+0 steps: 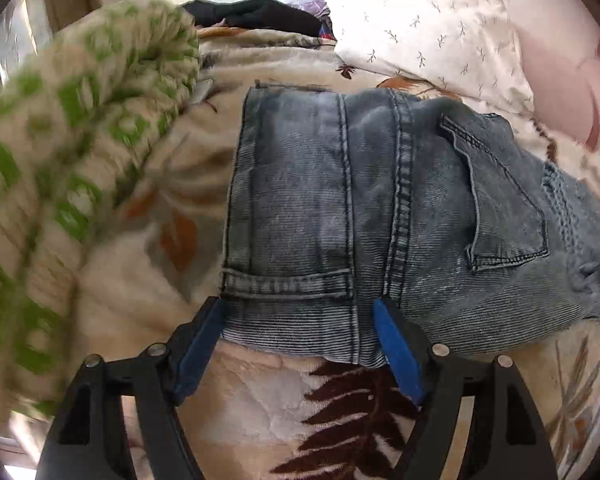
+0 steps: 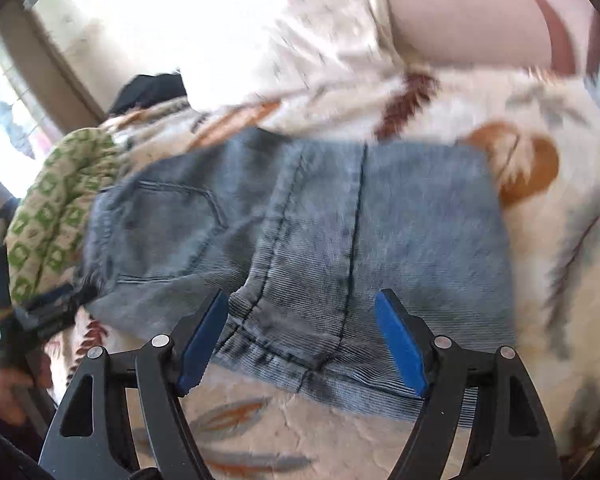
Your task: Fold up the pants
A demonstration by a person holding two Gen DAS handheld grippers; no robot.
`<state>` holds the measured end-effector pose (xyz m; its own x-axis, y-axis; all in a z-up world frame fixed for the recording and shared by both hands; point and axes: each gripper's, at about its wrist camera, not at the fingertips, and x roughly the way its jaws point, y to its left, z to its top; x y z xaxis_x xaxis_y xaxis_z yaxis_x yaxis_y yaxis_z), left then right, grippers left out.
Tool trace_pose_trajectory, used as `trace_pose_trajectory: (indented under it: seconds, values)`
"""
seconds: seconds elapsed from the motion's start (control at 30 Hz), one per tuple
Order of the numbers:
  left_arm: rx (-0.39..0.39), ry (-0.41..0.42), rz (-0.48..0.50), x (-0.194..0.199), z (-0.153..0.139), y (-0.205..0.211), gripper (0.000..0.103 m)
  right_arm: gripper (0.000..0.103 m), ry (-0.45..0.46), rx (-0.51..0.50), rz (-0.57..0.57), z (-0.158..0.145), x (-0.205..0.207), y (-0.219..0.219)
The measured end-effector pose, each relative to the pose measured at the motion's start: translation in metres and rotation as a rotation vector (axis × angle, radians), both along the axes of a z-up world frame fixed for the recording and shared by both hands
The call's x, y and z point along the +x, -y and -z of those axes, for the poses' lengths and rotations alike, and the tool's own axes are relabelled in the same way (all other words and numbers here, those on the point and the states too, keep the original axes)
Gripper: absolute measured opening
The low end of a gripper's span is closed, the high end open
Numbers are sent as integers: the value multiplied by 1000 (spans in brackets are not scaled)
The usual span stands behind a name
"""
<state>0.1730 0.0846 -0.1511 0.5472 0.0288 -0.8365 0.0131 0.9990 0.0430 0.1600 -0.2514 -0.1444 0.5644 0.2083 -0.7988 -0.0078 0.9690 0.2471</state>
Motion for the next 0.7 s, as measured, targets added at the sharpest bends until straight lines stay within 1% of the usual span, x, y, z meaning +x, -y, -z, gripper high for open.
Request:
trace_pose_trajectory:
  seconds: [0.03,0.07,0.13,0.17,0.23,0.3,0.33,0.4,0.47,0.5,0.53,0.6,0.63,0.7]
  values:
    - [-8,16,10,-1,2,-3,83,81,-30,11,-3,12,3,-2]
    - [-34,16,14,0,3,-7,83,84,-24,-27,-18,19,2,-8]
    - [-130,12,-1,1,3,-21,84,85,4,-199,-89,23,-4,-32]
    - [-163,19,4,0,1,-26,84,86,17,-215,-89,23,-8,-37]
    - [-199,46,1,-5,-5,-38,84,87,1,-153,-68,20,-11,-29]
    - [-251,108,-19,-15,-18,-48,84,86,-21,-127,-61,14,-10,-24]
    - [-259,147,-58,-21,-26,-55,86,85,-29,-106,-58,6,-10,-23]
    - [-260,201,-126,-31,-40,-61,91,85,-8,-78,-70,-12,-6,-33]
    - [-267,231,-231,-40,-46,-73,93,85,32,-46,-110,-41,7,-55]
    - [-295,242,-274,-43,-46,-81,95,85,39,-37,-133,-51,15,-68]
    - [-324,241,-299,-45,-44,-88,97,85,50,-32,-167,-66,30,-90]
    - [-343,205,-335,-49,-35,-96,97,85,66,-33,-221,-79,49,-122]
    - [-348,192,-338,-50,-31,-97,97,85,65,-36,-267,-86,64,-147]
    - [-353,160,-322,-50,-24,-95,97,85,49,-60,-343,-87,89,-189]
